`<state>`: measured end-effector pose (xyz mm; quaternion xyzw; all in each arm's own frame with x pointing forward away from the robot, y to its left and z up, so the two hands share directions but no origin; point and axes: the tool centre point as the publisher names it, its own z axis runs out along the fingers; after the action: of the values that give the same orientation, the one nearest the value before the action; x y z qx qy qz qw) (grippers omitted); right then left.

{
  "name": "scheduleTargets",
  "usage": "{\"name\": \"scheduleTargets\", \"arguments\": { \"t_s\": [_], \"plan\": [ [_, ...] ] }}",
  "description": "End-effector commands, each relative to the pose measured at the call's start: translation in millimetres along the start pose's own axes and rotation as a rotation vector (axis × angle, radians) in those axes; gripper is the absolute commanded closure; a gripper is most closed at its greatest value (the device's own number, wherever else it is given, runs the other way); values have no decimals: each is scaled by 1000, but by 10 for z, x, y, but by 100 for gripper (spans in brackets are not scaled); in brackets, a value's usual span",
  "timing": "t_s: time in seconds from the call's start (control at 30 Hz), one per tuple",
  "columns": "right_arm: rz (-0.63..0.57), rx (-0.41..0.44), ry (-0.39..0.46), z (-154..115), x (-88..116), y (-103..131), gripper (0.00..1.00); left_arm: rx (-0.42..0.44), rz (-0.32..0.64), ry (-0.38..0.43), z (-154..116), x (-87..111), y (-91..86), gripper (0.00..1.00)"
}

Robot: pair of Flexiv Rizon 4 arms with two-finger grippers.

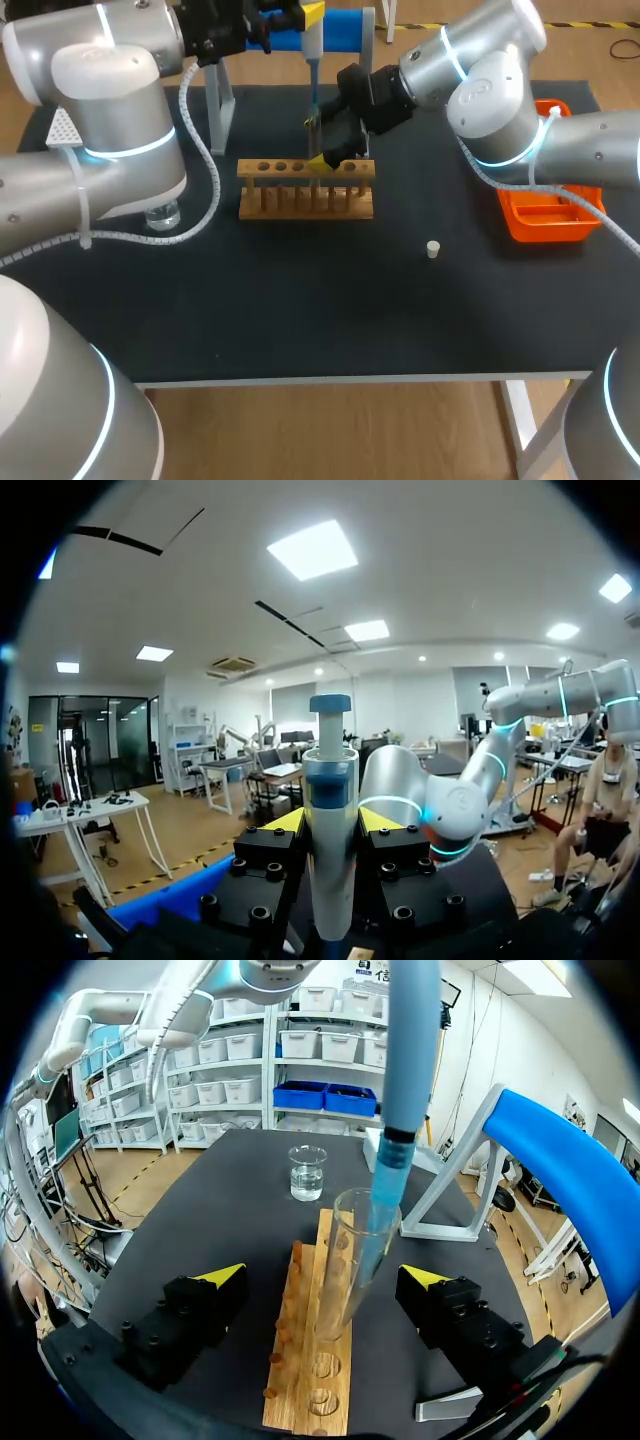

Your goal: Invert the test tube, pick up the pipette, mount the tip to pipette, aspirate from beaker and dispense into the tube, eject the tip, return the pipette, and cap with the stopper.

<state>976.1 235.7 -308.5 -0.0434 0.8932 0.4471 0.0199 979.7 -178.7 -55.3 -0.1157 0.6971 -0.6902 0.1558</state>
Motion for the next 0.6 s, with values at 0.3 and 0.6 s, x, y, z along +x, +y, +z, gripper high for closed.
{"name": "scheduleTargets", "arguments": {
  "t_s": [0.3, 0.6],
  "plan": [
    [1, 2, 2, -11, -2, 2, 0, -2, -2, -4, 4, 0, 50, 100],
    [1, 2, 2, -11, -2, 2, 0, 0, -10, -4, 14, 6, 98, 100]
  ]
}}
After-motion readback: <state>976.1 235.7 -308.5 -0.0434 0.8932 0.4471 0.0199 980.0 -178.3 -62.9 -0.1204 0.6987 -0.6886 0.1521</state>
